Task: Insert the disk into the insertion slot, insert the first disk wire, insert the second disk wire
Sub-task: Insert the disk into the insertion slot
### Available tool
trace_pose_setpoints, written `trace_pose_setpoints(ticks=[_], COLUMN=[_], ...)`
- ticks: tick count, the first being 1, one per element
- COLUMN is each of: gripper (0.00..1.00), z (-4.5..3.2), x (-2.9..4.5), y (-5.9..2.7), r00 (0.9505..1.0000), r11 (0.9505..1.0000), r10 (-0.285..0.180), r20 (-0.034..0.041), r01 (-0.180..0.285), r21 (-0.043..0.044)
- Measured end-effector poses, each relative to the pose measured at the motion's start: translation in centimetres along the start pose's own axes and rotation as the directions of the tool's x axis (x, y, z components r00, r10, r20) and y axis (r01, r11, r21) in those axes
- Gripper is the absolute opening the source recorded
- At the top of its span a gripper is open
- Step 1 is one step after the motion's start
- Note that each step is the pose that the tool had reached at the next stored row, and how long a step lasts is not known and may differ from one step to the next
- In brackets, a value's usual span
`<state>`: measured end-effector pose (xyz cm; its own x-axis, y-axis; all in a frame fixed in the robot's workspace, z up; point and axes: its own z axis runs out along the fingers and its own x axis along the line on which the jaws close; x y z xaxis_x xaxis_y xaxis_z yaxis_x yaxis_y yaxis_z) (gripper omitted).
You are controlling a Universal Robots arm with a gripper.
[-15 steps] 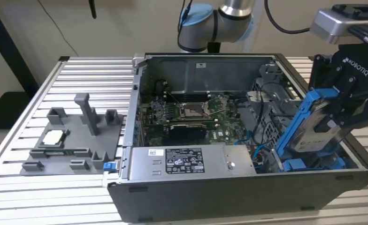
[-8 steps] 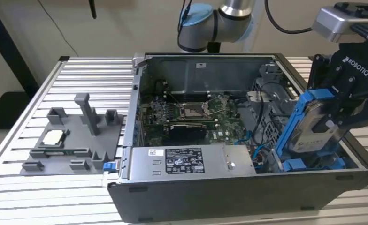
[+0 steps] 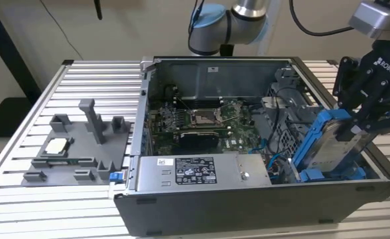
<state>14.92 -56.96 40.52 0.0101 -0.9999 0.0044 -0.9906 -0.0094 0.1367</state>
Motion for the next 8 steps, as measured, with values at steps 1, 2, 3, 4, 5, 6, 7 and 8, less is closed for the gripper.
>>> trace_pose_setpoints(ticks=[1,2,3,4,5,6,7,8], gripper=[0.33,0.33,0.33,0.33,0.33,0.33,0.33,0.35], z=[-0.03,-0.04,-0.05,-0.05,-0.05,-0.07,-0.13,-0.22], x=[0.0,0.0,0.0,0.0,0.0,0.0,0.01,0.01], y=[-0.18,-0.31,-0.37,-0.38,-0.38,-0.38,-0.37,-0.37], r00=[1.0,1.0,1.0,1.0,1.0,1.0,1.0,1.0], r11=[1.0,0.9999,0.9999,0.9999,0.9999,0.9999,0.9999,0.9999], r10=[0.0,0.0,0.0,0.0,0.0,0.0,0.0,-0.001], r20=[0.0001,0.0001,0.0,0.0004,0.0007,0.0013,0.0023,0.0041], r01=[0.0,0.0,0.0,0.0,0.0,0.0,0.0,0.001], r21=[-0.0083,-0.0151,-0.0162,-0.0162,-0.0162,-0.0163,-0.0163,-0.0162])
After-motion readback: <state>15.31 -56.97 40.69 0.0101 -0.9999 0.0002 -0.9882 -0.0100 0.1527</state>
